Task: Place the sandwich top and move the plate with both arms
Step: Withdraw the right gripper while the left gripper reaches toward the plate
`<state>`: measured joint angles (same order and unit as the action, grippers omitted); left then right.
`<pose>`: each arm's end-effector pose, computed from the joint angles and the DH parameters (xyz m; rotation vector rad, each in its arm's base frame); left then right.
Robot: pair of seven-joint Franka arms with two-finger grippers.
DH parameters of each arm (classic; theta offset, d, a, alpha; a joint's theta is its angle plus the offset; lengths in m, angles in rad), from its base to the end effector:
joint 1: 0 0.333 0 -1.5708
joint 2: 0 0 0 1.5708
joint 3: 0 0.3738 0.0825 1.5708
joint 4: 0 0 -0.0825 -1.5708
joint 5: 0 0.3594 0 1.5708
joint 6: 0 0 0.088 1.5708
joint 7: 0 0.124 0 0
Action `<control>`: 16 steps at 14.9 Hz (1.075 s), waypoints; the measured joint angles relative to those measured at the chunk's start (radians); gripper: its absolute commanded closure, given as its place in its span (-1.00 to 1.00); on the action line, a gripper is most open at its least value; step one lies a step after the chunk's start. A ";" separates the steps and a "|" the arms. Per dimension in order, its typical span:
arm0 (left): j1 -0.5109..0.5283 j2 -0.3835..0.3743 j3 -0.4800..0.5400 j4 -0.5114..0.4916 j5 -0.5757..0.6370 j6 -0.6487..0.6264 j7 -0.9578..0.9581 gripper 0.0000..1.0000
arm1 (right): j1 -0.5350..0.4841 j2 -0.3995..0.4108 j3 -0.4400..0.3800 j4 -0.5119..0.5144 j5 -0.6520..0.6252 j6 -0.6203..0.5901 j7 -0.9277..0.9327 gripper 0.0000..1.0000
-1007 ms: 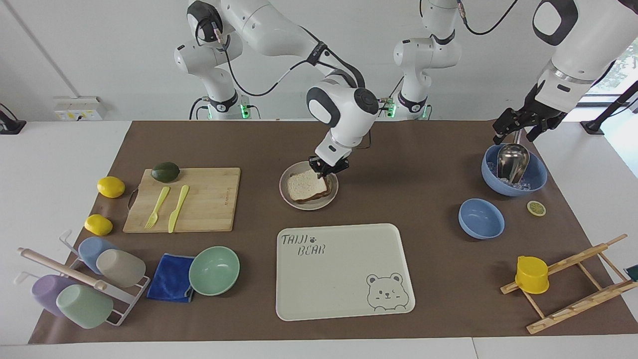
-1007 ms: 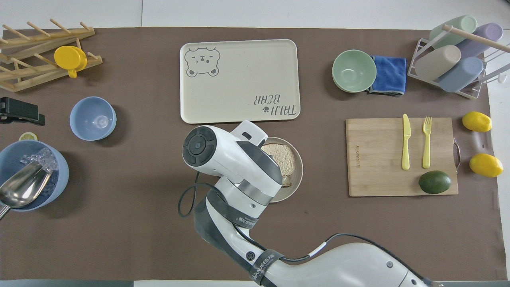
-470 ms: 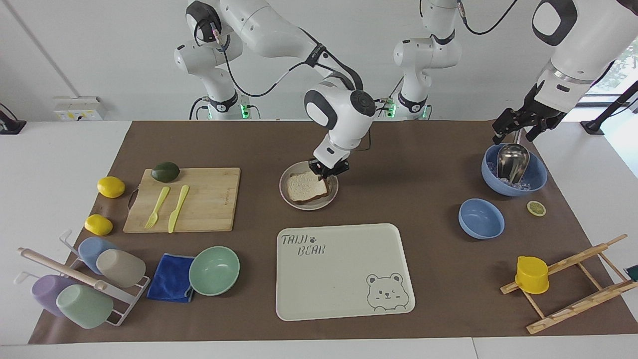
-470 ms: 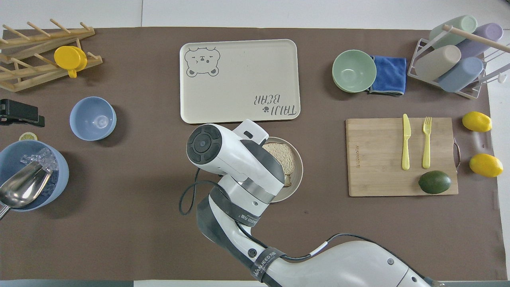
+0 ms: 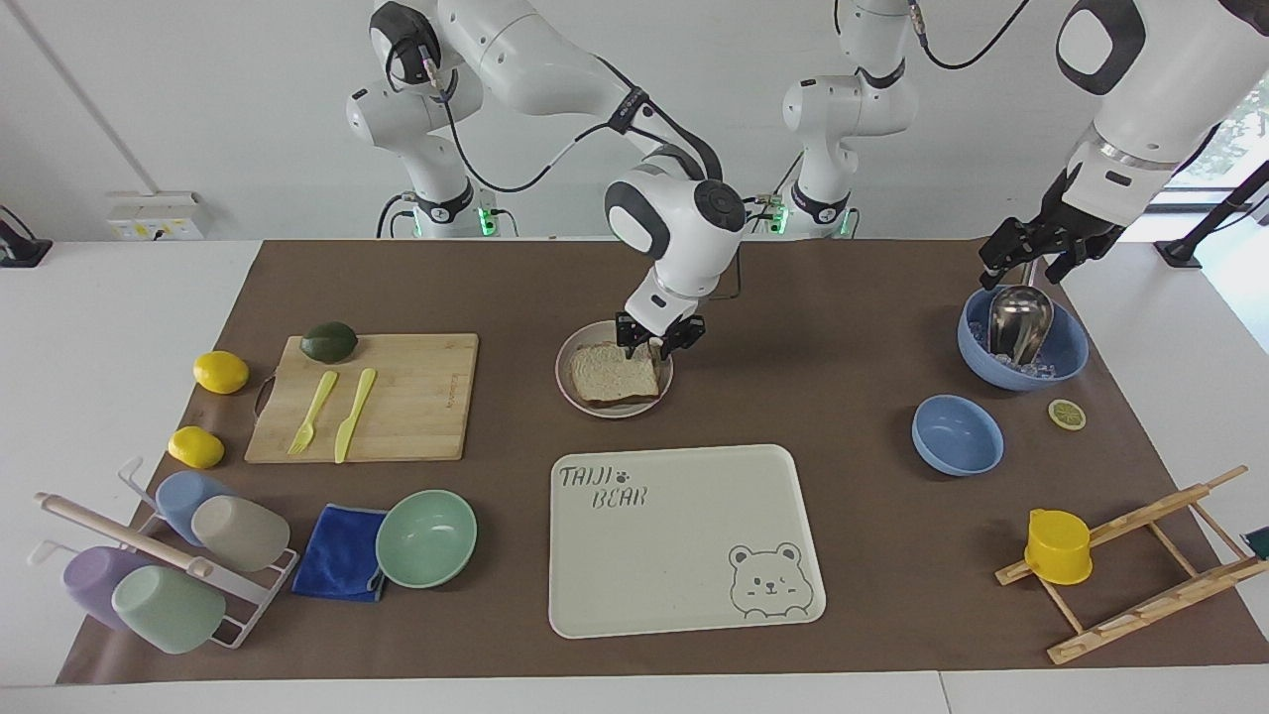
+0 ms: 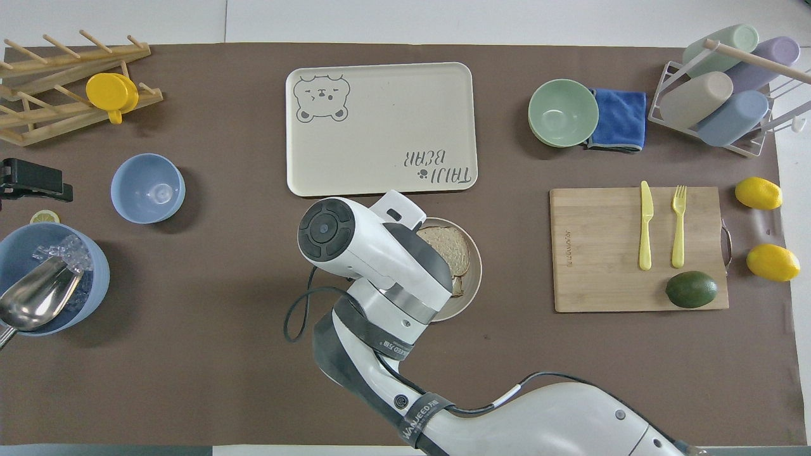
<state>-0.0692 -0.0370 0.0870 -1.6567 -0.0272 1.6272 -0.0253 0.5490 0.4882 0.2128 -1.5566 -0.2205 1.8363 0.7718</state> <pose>0.5206 0.0070 0.6511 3.1104 0.0692 0.0113 0.5120 0.4275 0.4002 2.9278 0.0799 -0.0994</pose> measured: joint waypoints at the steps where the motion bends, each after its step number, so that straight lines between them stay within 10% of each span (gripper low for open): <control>1: 0.000 0.000 0.000 0.000 0.000 0.003 0.000 -1.00 | -0.020 -0.006 0.000 0.002 0.006 0.004 0.000 -0.55; 3: 0.000 -0.002 0.000 -0.004 0.000 0.008 0.000 -1.00 | -0.081 -0.034 0.000 0.008 0.040 0.007 -0.040 -1.00; 16: -0.114 -0.078 -0.023 -0.286 -0.122 0.247 -0.131 -1.00 | -0.524 -0.350 -0.003 0.011 0.150 -0.286 -0.480 -1.00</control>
<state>-0.1832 -0.1151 0.0635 -1.9431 -0.1491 1.8746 -0.1566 0.0253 0.1383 0.2094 -1.5458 -0.0705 1.5501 0.2920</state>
